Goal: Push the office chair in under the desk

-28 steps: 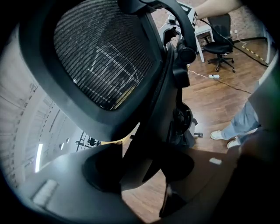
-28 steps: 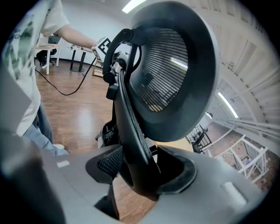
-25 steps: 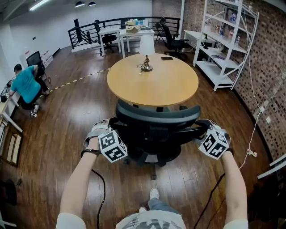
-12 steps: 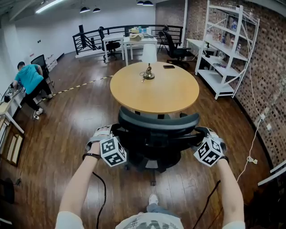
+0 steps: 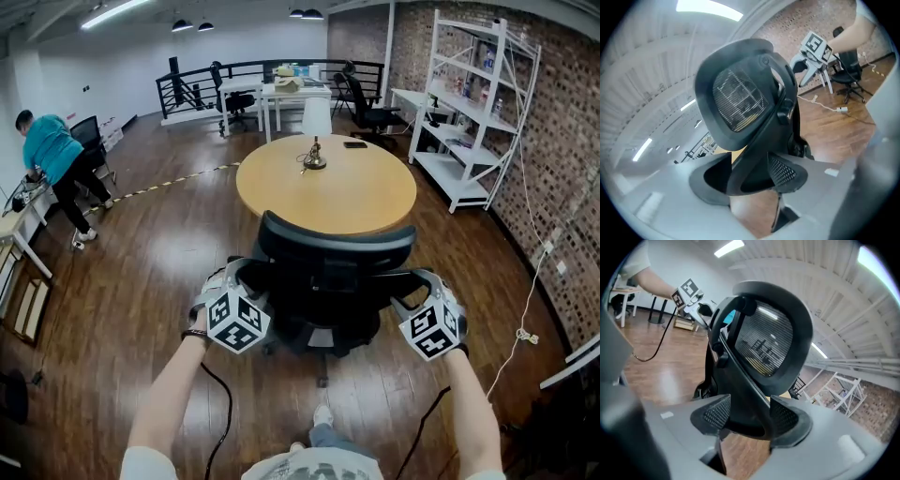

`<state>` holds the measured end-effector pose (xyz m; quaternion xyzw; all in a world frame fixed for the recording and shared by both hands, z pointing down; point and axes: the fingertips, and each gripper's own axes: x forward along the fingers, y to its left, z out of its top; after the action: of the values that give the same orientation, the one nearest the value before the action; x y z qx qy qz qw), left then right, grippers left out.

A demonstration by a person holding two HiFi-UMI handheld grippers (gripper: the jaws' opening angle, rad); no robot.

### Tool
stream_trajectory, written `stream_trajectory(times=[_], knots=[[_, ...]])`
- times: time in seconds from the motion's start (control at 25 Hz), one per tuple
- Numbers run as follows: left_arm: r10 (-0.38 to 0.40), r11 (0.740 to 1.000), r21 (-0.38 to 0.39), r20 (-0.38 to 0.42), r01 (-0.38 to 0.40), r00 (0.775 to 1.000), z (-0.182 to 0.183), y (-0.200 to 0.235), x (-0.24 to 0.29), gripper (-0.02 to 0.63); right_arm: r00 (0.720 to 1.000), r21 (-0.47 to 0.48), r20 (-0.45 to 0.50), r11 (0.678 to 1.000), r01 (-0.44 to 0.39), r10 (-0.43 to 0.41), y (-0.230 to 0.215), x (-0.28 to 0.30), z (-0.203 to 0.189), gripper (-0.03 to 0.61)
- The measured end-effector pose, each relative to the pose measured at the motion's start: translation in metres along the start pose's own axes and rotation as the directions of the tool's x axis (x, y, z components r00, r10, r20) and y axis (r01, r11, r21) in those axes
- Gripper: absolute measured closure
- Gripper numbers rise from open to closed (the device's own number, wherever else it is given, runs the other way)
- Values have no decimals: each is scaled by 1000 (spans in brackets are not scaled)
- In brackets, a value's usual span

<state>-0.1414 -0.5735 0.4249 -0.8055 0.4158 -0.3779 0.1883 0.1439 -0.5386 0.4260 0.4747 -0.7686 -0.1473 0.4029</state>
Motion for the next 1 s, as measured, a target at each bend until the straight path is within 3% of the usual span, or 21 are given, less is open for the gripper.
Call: stream_trajectory(times=[0.2, 0.44, 0.72, 0.88, 1.0], knots=[[-21, 965, -254, 150, 59, 988, 19, -23, -39, 398, 995, 199, 86, 980, 27, -45, 23, -38, 19, 346], [18, 879, -458, 307, 131, 951, 47, -60, -86, 490, 975, 351, 206, 936, 10, -87, 63, -82, 53, 395], [71, 765, -601, 435, 231, 897, 80, -95, -134, 597, 934, 466, 335, 884, -47, -127, 105, -127, 90, 487], [75, 730, -625, 475, 276, 877, 90, -115, -147, 597, 907, 535, 396, 839, -103, -141, 125, -144, 101, 578], [86, 712, -636, 498, 296, 863, 98, -123, -151, 597, 898, 559, 422, 816, -147, -128, 138, -144, 106, 578]])
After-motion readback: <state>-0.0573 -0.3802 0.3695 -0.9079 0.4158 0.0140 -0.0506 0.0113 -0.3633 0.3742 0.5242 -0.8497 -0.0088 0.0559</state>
